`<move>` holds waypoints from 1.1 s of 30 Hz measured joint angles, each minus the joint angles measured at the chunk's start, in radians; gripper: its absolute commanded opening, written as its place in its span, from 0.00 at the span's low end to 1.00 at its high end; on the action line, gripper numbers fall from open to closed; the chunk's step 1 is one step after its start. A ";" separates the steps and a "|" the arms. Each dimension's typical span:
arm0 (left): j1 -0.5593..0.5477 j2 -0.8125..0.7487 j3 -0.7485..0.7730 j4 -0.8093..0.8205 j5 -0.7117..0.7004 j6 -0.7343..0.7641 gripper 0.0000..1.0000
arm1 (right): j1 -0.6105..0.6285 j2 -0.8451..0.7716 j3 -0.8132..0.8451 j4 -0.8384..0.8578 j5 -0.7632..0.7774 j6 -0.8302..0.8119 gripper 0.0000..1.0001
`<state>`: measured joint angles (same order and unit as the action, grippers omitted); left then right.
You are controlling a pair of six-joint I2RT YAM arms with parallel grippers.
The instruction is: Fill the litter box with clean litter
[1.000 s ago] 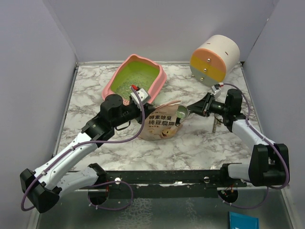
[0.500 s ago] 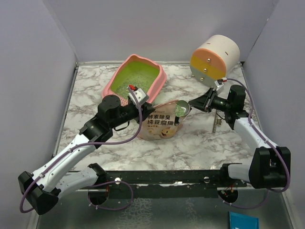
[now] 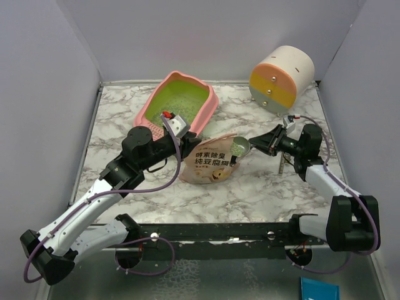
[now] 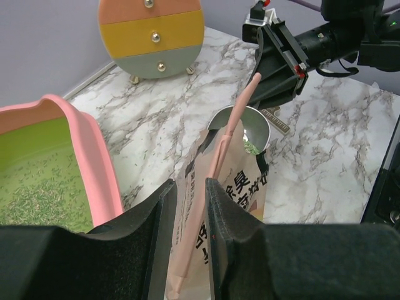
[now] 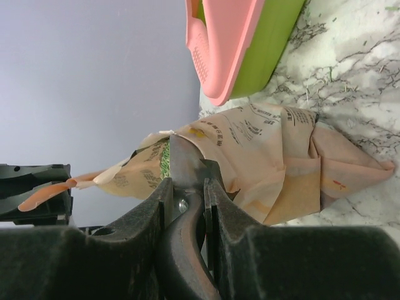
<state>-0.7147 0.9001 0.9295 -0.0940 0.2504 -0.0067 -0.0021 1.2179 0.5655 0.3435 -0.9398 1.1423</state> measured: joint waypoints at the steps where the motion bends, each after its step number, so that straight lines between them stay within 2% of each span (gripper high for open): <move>1: 0.000 -0.001 0.000 0.000 -0.002 0.000 0.28 | 0.000 0.000 -0.019 0.013 0.000 0.019 0.01; 13: 0.000 -0.019 -0.006 0.004 -0.014 0.000 0.28 | -0.033 -0.059 -0.043 0.095 0.008 0.135 0.01; 20: 0.000 -0.021 -0.017 0.005 -0.015 0.000 0.28 | -0.046 -0.069 -0.045 0.098 0.013 0.143 0.01; 27: 0.000 -0.031 -0.029 0.007 -0.016 -0.004 0.28 | -0.060 -0.112 -0.050 0.055 0.043 0.126 0.01; 33: 0.000 -0.032 -0.029 0.008 -0.016 -0.004 0.28 | -0.069 -0.171 -0.042 -0.065 0.091 0.061 0.01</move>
<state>-0.7147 0.8677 0.9009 -0.0864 0.2344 -0.0105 -0.0715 1.0470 0.5240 0.2787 -0.8490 1.2034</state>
